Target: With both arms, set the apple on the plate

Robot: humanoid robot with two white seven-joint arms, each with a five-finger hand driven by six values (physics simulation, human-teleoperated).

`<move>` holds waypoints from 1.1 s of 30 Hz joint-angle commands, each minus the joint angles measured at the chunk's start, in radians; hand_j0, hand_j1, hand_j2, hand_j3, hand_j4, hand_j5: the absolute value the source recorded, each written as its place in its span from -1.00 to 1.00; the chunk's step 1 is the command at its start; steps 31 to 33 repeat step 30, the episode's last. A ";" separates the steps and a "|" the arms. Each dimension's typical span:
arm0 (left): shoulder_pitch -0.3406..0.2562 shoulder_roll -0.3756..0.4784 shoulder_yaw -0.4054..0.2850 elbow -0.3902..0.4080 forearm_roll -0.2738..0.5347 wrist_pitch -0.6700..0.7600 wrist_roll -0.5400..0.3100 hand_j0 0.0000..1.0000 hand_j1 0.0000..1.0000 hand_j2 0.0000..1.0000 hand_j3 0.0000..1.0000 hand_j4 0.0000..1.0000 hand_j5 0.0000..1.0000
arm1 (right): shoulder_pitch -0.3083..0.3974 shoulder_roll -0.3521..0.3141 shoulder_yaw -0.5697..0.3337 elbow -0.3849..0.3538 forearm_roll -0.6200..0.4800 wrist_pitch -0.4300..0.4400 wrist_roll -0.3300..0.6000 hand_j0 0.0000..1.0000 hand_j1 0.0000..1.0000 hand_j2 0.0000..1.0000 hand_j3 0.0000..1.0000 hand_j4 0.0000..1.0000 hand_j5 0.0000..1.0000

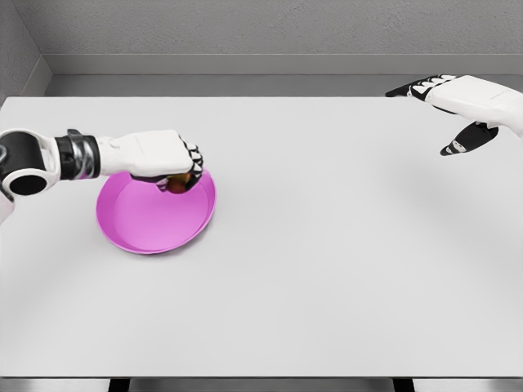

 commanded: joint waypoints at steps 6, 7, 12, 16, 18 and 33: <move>0.009 0.003 0.004 0.007 0.005 0.003 0.000 1.00 1.00 1.00 1.00 1.00 1.00 | 0.002 -0.001 0.000 0.000 -0.002 0.001 -0.001 1.00 1.00 1.00 1.00 1.00 1.00; 0.014 0.003 0.004 0.007 0.002 0.003 0.000 1.00 1.00 1.00 1.00 1.00 1.00 | 0.002 -0.001 0.000 -0.001 -0.002 0.001 -0.001 1.00 1.00 1.00 1.00 1.00 1.00; 0.015 0.006 0.056 0.087 0.096 0.003 0.003 1.00 1.00 1.00 1.00 1.00 1.00 | 0.002 -0.001 0.003 0.000 -0.002 0.001 -0.001 1.00 1.00 1.00 1.00 1.00 1.00; 0.025 0.014 0.089 0.168 0.176 0.003 0.000 1.00 1.00 1.00 1.00 1.00 1.00 | 0.002 -0.001 0.003 0.000 -0.002 0.001 -0.001 1.00 1.00 1.00 1.00 1.00 1.00; 0.034 0.029 0.148 0.222 0.176 0.003 0.000 1.00 1.00 1.00 1.00 1.00 1.00 | 0.003 -0.001 0.003 0.000 -0.002 0.001 0.000 1.00 1.00 1.00 1.00 1.00 1.00; 0.135 0.075 0.269 0.228 0.180 0.003 0.000 1.00 1.00 1.00 1.00 1.00 1.00 | 0.005 -0.001 0.000 0.002 -0.002 0.001 -0.001 1.00 1.00 1.00 1.00 1.00 1.00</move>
